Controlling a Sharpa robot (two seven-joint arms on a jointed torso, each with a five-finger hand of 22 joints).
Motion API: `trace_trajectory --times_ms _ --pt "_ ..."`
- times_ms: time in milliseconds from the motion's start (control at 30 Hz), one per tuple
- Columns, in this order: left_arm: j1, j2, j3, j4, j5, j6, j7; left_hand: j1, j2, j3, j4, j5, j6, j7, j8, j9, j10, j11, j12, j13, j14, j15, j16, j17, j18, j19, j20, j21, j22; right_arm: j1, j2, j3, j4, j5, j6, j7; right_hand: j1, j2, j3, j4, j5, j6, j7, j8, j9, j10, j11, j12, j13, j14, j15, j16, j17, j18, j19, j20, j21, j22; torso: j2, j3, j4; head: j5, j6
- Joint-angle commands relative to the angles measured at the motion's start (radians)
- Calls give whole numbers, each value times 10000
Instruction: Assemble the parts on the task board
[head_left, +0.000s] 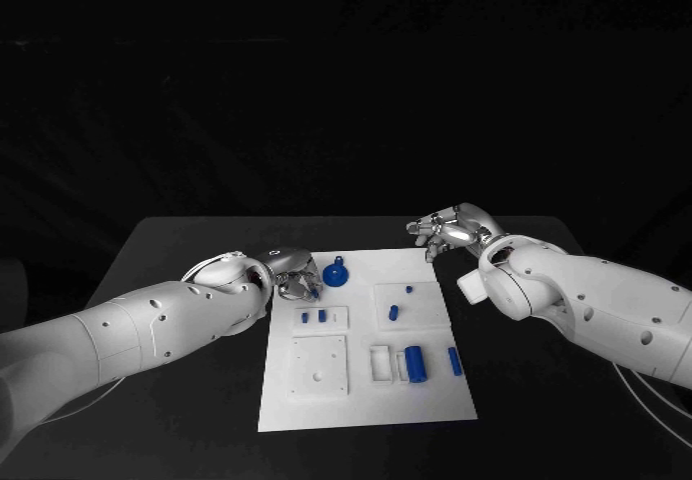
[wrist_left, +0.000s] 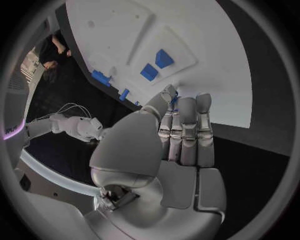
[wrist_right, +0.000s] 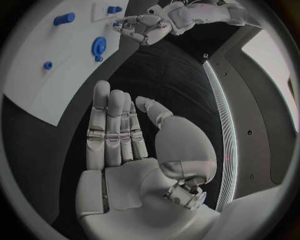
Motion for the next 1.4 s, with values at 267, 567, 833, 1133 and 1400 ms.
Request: trace_trajectory --times_ms 267,567,833,1133,1400 --pt "-64 107 -67 -93 30 250 104 -11 113 -39 -23 -55 15 2 18 15 21 14 48 9 76 -10 -58 11 105 22 23 59 204 -1 7 3 41 -11 -52 118 52 -26 6 -48 47 -33 -8 11 -13 27 -25 34 -17 -83 15 59 -25 -20 -59 -7 35 -16 3 2 11 13 9" --pt "-70 157 -81 -163 -63 378 50 21 113 -41 -47 -50 8 6 18 15 21 19 48 9 68 -7 -64 15 107 20 22 59 209 -1 3 3 47 -11 -55 120 52 -26 6 -48 47 -33 -8 11 -13 27 -25 34 -17 -83 15 59 -25 -20 -59 -7 35 -16 1 -4 5 5 -5" --pt "-70 173 -83 -250 -210 242 -41 43 134 -29 -73 -45 2 9 19 16 15 25 48 9 63 -3 -65 21 116 16 23 75 213 -1 0 3 50 -11 -51 122 52 -26 6 -48 47 -33 -8 11 -13 27 -25 34 -17 -83 15 59 -25 -20 -59 -7 35 -16 1 -4 6 1 13" --pt "-70 198 -84 -282 -228 186 -21 28 142 -33 -68 -49 8 8 20 16 17 23 48 9 75 -4 -62 25 123 22 25 85 210 -1 1 3 51 -11 -38 124 52 -26 6 -48 47 -33 -8 11 -13 27 -25 34 -17 -83 15 59 -25 -20 -59 -7 35 -16 -1 -9 10 -14 22" --pt "-70 270 -85 -223 -163 366 53 1 142 -69 -52 -101 7 5 19 16 11 18 49 10 68 -4 -74 24 117 17 30 72 202 -1 7 3 48 -11 -9 122 46 -21 8 -52 46 -24 -12 12 -13 30 -27 41 -21 -81 13 70 -41 -20 -54 -8 38 -21 0 -1 7 -18 7"
